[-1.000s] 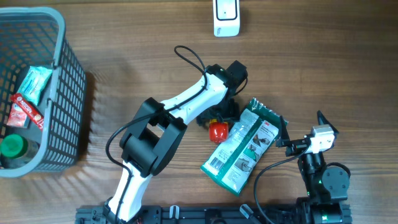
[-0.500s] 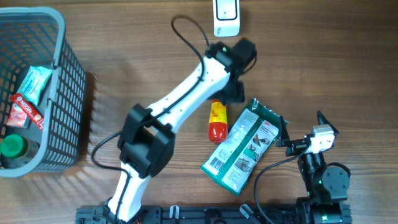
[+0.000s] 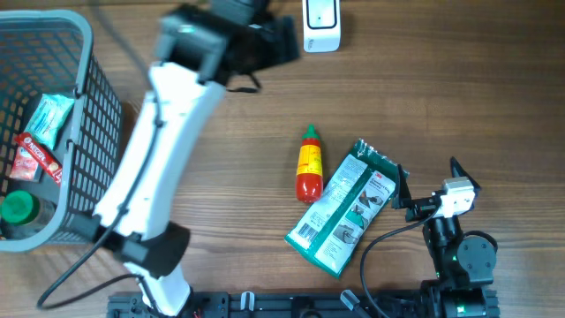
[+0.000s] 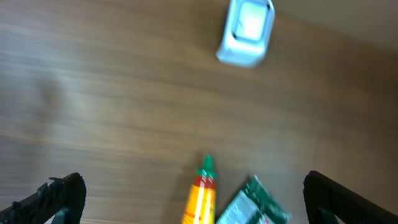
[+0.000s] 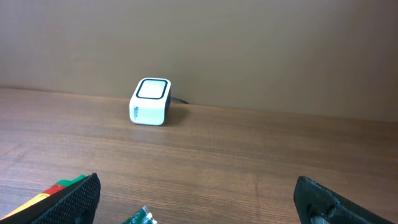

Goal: Scan the item barcode
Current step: 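Carry the sauce bottle to the table center and set it upright, then reach the left gripper into the basket toward the green-capped bottle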

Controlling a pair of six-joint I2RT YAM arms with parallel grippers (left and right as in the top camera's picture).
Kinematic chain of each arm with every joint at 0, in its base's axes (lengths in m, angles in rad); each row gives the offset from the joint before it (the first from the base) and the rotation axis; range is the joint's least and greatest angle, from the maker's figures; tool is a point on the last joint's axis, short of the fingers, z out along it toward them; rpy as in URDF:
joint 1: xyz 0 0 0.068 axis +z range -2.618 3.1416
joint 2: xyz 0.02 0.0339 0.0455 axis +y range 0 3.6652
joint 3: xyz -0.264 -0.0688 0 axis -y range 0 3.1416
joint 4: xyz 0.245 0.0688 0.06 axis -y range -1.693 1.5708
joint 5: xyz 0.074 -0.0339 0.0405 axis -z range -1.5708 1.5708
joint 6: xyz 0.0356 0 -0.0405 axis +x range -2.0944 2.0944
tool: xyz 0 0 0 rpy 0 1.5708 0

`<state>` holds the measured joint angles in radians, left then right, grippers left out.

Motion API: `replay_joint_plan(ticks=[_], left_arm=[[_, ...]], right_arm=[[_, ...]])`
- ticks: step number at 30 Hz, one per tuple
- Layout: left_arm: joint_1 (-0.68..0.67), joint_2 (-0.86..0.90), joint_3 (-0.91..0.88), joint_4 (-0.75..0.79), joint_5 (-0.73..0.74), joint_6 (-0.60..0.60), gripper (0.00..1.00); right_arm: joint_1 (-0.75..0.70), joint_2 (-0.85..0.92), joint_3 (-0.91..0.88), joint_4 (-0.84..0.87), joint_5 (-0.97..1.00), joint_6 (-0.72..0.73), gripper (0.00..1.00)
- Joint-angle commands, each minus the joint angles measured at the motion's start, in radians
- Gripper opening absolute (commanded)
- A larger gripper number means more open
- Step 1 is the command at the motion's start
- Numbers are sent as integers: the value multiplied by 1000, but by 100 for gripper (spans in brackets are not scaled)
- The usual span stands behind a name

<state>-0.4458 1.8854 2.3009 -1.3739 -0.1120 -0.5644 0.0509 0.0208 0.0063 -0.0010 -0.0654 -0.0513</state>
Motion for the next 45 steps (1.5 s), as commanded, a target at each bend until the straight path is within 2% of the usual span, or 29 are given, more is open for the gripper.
replay_joint_plan(ticks=[1, 5, 7, 11, 16, 22, 29, 36, 45], left_arm=[[121, -92, 17, 6, -21, 38, 100], [243, -179, 17, 54, -42, 62, 100], [305, -212, 17, 80, -104, 58, 100], [484, -249, 16, 89, -257, -25, 100], [715, -215, 14, 20, -201, -119, 100], [935, -98, 2, -176, -18, -282, 100], [1045, -27, -102, -256, -19, -290, 100], [1126, -27, -272, -159, -43, -229, 100], [1207, -27, -463, -69, -61, -210, 100]], right_arm=[[5, 0, -1, 2, 14, -9, 100], [5, 0, -1, 2, 14, -9, 100], [5, 0, -1, 2, 14, -9, 100], [5, 0, -1, 2, 14, -8, 100], [5, 0, -1, 2, 14, -9, 100], [5, 0, -1, 2, 14, -9, 100], [5, 0, -1, 2, 14, -9, 100], [5, 0, -1, 2, 14, -9, 100], [5, 0, -1, 2, 14, -9, 100]])
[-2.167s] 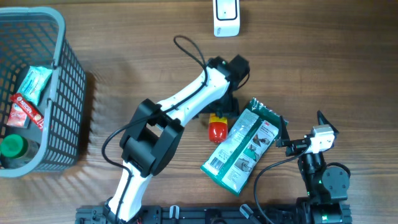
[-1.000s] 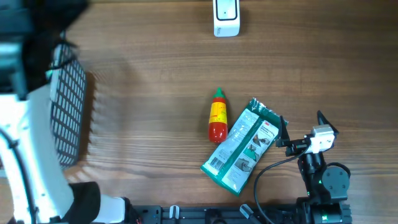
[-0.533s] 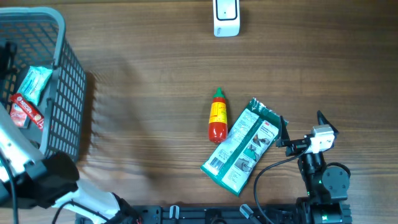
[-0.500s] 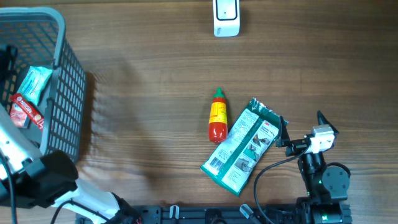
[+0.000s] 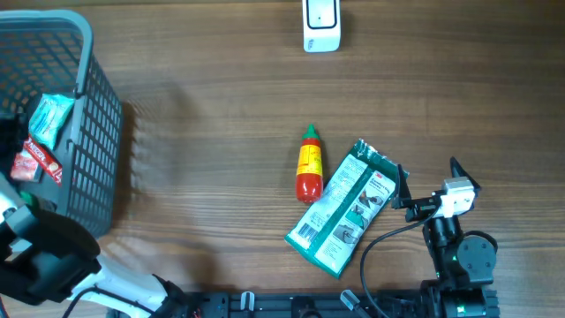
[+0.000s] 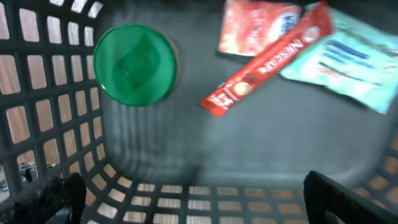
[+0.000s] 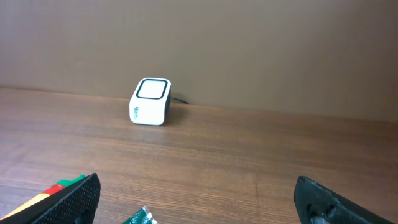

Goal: Scan the item barcode
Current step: 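Reach the left gripper into the basket toward the green-capped bottle, then grasp the green-capped bottle with the left gripper and lift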

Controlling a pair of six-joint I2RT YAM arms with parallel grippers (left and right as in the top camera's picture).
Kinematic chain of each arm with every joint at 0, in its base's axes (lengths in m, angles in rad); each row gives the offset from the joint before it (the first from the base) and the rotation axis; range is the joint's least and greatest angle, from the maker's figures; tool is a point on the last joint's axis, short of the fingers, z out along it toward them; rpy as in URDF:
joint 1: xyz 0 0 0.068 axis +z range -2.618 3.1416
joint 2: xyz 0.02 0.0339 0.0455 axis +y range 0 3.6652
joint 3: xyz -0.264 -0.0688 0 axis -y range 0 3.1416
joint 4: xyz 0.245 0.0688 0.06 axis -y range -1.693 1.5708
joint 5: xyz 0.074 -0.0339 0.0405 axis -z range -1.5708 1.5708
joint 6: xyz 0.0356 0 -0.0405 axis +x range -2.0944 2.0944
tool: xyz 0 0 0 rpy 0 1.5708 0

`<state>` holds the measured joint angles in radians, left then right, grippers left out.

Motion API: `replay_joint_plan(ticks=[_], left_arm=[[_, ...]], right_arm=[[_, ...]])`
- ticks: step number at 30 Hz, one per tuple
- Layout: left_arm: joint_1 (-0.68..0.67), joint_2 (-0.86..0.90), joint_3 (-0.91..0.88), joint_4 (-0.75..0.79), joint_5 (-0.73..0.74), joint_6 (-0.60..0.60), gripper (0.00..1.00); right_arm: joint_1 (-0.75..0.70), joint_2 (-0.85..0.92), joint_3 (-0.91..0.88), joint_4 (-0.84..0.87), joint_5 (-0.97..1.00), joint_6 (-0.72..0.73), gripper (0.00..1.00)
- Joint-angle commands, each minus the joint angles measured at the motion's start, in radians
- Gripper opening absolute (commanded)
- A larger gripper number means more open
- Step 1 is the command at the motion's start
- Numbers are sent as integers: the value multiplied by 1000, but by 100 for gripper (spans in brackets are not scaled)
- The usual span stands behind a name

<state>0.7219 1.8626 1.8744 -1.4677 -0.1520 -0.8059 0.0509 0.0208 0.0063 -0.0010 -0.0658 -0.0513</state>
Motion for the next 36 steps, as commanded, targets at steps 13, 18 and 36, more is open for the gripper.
replay_joint_plan(ticks=[13, 18, 36], left_arm=[[110, -4, -212, 210, -20, 129, 100], [133, -4, -240, 239, -21, 129, 100], [217, -3, -303, 321, -1, 129, 100]], right_arm=[[5, 0, -1, 2, 14, -9, 100], [5, 0, -1, 2, 14, -9, 100], [5, 0, -1, 2, 14, -9, 100]])
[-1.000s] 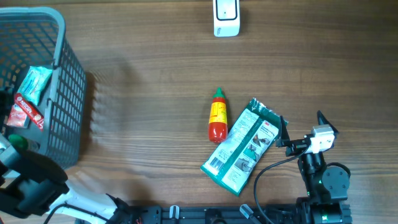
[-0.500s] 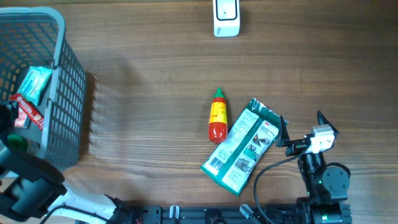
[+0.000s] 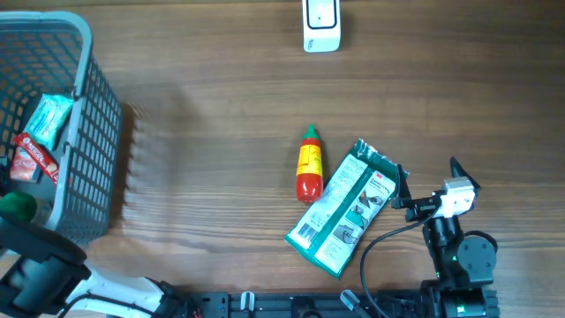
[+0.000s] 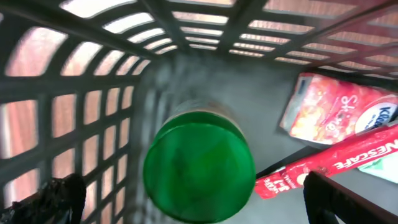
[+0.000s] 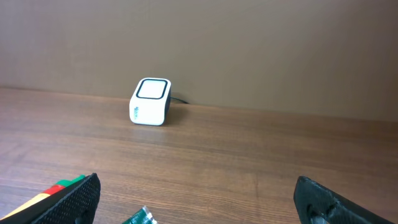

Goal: Scan the item barcode
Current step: 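Grasp the green-capped bottle with the left gripper and lift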

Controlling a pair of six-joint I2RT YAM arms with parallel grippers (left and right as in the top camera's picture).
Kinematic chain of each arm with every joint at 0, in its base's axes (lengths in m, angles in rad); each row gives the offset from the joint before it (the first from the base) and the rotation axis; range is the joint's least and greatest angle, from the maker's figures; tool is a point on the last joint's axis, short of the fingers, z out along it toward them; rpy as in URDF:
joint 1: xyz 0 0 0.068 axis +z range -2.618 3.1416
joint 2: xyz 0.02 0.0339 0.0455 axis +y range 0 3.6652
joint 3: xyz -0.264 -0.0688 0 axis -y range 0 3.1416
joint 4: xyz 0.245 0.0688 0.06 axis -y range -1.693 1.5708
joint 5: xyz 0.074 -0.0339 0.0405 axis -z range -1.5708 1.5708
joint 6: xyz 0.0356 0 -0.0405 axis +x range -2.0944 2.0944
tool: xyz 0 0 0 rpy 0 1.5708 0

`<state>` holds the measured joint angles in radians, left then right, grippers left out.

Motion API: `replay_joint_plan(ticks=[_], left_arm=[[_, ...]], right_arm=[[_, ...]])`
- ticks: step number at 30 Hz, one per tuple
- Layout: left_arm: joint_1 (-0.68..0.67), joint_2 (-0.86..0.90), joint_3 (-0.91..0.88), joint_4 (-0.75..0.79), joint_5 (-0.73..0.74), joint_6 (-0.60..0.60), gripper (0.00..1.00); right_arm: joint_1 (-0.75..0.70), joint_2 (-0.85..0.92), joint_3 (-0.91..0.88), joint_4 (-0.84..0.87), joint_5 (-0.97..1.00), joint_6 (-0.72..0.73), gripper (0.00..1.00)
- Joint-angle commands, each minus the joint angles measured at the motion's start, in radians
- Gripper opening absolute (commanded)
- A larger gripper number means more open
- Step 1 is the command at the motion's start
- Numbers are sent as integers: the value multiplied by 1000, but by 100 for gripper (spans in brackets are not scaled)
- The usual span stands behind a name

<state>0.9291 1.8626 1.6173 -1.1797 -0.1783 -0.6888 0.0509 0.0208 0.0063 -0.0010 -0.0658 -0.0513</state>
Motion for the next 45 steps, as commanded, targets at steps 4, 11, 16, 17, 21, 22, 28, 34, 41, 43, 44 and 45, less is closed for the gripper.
replay_joint_plan(ticks=[4, 11, 16, 17, 21, 22, 28, 34, 41, 43, 44, 45], left_arm=[[10, -3, -91, 81, 24, 12, 100], [10, -3, -161, 145, 25, 11, 100], [10, -3, -183, 165, 25, 0, 95], [10, -3, -183, 167, 25, 0, 90], [10, -3, -183, 167, 26, 0, 69], [10, -3, -183, 167, 26, 0, 64], [9, -3, -183, 173, 45, 0, 52], [-2, -13, -182, 194, 183, 1, 48], [-66, -73, -122, 188, 238, 2, 48], [-93, -107, -100, 188, 238, 1, 49], [-116, -140, -79, 189, 238, 1, 49], [-129, -161, -64, 189, 238, 1, 49]], right_arm=[[5, 0, -1, 2, 15, -9, 100], [5, 0, -1, 2, 14, -9, 100], [5, 0, -1, 2, 14, -9, 100], [5, 0, -1, 2, 14, -9, 100], [5, 0, -1, 2, 14, -9, 100], [5, 0, -1, 2, 14, -9, 100], [5, 0, -1, 2, 14, -9, 100], [5, 0, -1, 2, 14, -9, 100], [5, 0, -1, 2, 14, -9, 100], [5, 0, -1, 2, 14, -9, 100], [5, 0, -1, 2, 14, -9, 100], [5, 0, -1, 2, 14, -9, 100]])
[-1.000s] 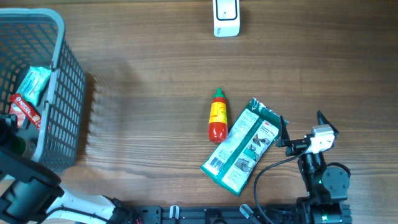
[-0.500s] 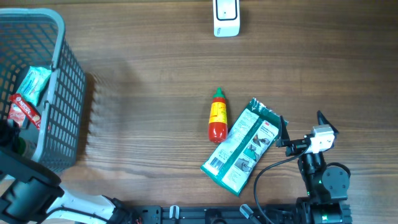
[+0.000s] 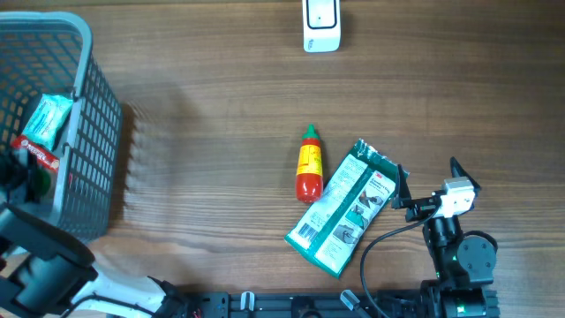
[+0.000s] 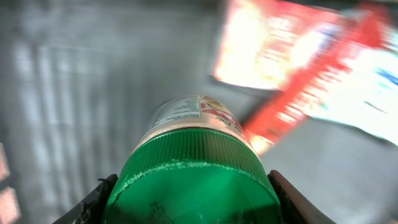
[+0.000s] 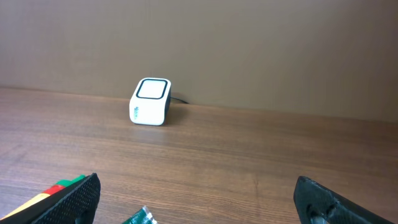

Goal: Scan the item barcode
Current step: 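Grasp the green-capped bottle with the left gripper and lift, then carry the green-capped jar to the table center beside the sauce bottle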

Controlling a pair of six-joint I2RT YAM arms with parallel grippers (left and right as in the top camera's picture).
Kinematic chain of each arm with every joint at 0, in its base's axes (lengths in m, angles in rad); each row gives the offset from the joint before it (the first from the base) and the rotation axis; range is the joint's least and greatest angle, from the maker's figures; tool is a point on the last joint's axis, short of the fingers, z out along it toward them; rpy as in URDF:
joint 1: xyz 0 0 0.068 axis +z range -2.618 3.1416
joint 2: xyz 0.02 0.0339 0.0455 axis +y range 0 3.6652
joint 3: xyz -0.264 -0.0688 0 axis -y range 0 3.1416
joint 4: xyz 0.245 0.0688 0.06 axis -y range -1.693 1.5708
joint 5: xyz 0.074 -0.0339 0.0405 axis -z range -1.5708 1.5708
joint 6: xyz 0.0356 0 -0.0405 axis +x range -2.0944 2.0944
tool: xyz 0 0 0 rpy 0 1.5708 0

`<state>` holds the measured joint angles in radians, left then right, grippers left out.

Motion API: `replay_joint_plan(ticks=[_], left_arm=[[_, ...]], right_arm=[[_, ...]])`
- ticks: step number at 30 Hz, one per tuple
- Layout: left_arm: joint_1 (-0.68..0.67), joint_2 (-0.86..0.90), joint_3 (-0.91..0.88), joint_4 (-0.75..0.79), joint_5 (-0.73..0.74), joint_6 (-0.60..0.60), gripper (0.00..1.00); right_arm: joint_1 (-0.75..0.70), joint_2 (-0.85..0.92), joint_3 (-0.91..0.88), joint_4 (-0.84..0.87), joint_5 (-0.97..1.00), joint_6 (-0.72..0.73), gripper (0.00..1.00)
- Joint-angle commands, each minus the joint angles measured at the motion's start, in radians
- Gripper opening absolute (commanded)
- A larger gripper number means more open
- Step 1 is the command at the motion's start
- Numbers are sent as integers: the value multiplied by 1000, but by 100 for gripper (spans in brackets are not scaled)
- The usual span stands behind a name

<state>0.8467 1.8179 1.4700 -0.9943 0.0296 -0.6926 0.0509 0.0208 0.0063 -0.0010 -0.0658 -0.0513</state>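
My left gripper (image 4: 193, 200) is down inside the grey basket (image 3: 86, 53) and is shut on a jar with a green lid (image 4: 196, 180); its fingers press both sides of the lid. In the overhead view the left gripper (image 3: 19, 179) covers the jar. The white barcode scanner (image 3: 320, 25) stands at the far edge of the table, and the right wrist view also shows the scanner (image 5: 150, 101). My right gripper (image 5: 196, 196) rests open near the front right, holding nothing.
A red stick sachet (image 4: 311, 68) and a teal packet (image 3: 48, 119) lie in the basket beside the jar. A red sauce bottle (image 3: 308, 164) and a green bag (image 3: 344, 208) lie mid-table, left of the right gripper (image 3: 430, 181).
My left gripper was open above the green-lidded jar in the basket; now it has come down and is shut on the jar's lid. The right arm has not moved.
My left arm was stretched over the table near the scanner, its gripper open. Then it was over the basket, looking down at the jar and sachets. Then it was close above the jar, and now it grips the jar.
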Motion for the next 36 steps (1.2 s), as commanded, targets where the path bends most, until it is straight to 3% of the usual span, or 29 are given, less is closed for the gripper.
replay_joint_plan(ticks=[1, 5, 13, 21, 31, 36], left_arm=[[-58, -138, 96, 4, 30, 5, 50], [-101, -231, 153, 4, 36, 4, 50], [-200, -467, 205, 10, 226, -22, 50], [-494, -569, 205, -16, 241, -18, 49], [-949, -457, 163, -101, 23, 16, 50], [-1080, -357, 81, -113, -62, 16, 49]], right_arm=[[5, 0, -1, 2, 14, -9, 100], [5, 0, -1, 2, 14, -9, 100], [5, 0, -1, 2, 14, -9, 100], [5, 0, -1, 2, 14, -9, 100], [5, 0, -1, 2, 14, -9, 100], [5, 0, -1, 2, 14, -9, 100]])
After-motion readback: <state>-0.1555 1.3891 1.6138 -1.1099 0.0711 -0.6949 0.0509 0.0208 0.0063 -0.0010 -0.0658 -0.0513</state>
